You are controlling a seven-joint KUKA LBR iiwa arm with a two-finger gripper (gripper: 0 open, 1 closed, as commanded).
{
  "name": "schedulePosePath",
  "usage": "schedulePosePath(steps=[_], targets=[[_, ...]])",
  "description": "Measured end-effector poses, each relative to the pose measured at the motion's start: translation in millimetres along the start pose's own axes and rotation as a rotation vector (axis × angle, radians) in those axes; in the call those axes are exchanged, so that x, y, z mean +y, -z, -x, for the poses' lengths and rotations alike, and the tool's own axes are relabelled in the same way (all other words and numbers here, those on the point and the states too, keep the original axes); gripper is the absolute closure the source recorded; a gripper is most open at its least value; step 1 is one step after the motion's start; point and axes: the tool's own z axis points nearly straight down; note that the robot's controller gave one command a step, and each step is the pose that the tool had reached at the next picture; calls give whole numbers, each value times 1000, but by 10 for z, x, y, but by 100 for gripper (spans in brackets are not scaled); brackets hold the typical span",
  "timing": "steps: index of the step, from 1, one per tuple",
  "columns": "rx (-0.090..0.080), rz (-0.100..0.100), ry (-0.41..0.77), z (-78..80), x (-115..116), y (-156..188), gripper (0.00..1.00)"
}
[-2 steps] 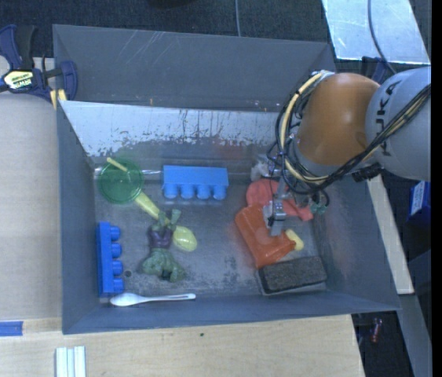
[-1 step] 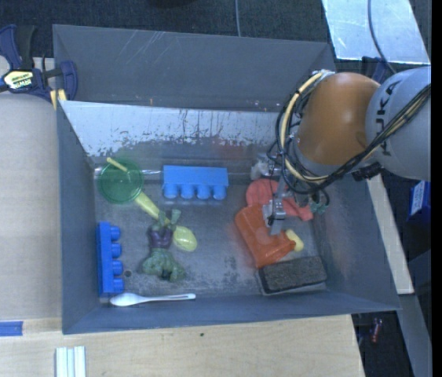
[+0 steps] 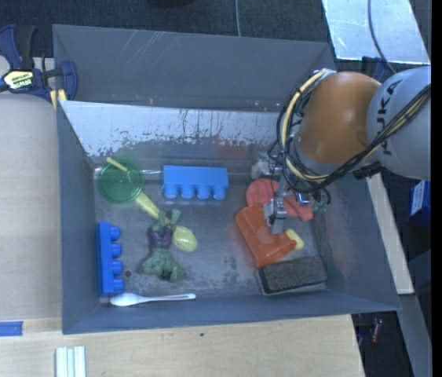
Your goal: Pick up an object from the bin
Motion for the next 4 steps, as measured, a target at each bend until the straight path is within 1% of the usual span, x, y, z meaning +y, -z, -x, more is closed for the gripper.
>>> schedulePosePath(steps=[1, 2, 3, 4], targets=[[-20, -4, 132, 65, -61, 7, 0], [-10, -4, 59, 34, -68, -35, 0], [-23, -10, 491, 121, -495, -201, 100], [-22, -9, 490, 121, -495, -201, 100]])
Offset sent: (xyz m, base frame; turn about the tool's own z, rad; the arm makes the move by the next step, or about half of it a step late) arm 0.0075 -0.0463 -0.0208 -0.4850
